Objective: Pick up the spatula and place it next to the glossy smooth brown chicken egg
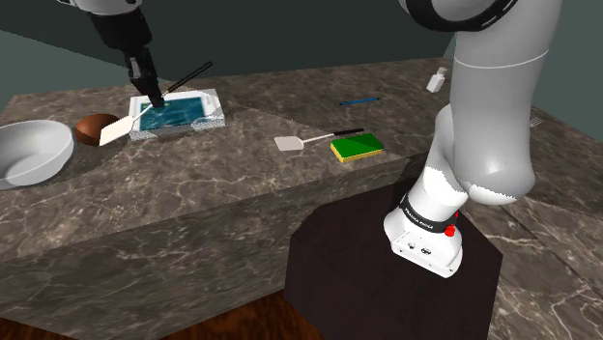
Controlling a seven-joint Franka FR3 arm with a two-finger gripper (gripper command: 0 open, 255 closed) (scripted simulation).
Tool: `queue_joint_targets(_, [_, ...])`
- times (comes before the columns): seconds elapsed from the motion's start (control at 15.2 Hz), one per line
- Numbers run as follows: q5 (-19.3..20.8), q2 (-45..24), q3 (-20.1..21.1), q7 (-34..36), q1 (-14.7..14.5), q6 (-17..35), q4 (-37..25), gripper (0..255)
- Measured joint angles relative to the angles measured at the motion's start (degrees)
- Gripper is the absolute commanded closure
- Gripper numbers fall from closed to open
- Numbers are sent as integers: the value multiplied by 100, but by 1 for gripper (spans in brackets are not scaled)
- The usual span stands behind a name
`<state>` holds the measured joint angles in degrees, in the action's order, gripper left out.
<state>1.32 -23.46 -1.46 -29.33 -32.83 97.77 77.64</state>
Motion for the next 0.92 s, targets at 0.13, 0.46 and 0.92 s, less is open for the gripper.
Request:
queue_joint_targets(0.13, [0, -85, 6, 25, -13, 112, 28, 255])
queue_joint_targets(0.46, [1, -103, 5, 30, -10, 475, 372, 255])
queue_joint_targets(0.92, [2, -213, 6, 45, -10, 965, 754, 255])
